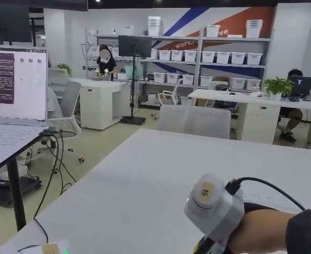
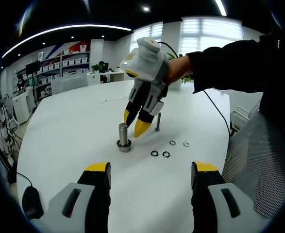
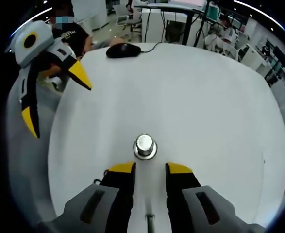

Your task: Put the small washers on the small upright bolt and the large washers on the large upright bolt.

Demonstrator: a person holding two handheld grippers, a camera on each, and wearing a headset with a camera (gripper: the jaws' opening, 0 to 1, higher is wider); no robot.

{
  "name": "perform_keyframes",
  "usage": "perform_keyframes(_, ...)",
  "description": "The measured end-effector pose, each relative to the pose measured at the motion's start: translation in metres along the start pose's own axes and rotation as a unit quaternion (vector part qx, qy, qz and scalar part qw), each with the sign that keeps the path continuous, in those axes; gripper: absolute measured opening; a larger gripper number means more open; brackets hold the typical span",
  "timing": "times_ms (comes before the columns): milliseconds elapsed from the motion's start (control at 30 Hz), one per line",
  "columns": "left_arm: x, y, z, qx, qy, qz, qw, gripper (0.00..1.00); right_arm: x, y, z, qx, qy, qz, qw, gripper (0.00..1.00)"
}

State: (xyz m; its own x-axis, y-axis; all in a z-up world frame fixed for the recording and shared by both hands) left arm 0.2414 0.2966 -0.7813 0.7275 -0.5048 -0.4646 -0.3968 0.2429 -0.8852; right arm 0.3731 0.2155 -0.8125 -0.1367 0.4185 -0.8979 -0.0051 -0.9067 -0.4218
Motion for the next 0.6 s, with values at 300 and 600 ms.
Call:
perform_keyframes(300, 0.004, -0.001, -0.005, 0.01, 0.015, 0.004, 0.9998, 0.67, -0.016, 0.007, 0.008, 0.005, 0.015, -0.014, 0.9998, 0.25)
perform_keyframes(600, 0.012, -0.004, -0.014, 0.028, 0.037, 0.01, 0.9989, 0.67, -0.021, 0.017, 0.027, 0.011, 0.02, -0.027, 0.9994, 0.25)
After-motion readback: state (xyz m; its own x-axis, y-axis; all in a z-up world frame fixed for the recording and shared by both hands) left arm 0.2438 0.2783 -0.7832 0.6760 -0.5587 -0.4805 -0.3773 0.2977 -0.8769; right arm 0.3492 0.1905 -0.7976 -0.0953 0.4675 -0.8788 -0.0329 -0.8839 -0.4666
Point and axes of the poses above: the centre of the closed fingertips' face, and the gripper's own axes: x roughly forward along the fingers, z roughly to its left, y roughly out of its underside, the point moved 3 cm from there along -x, roughly backward along the fingers, and after that the axes turned 10 degrees about -y, right-handed, at the moved point
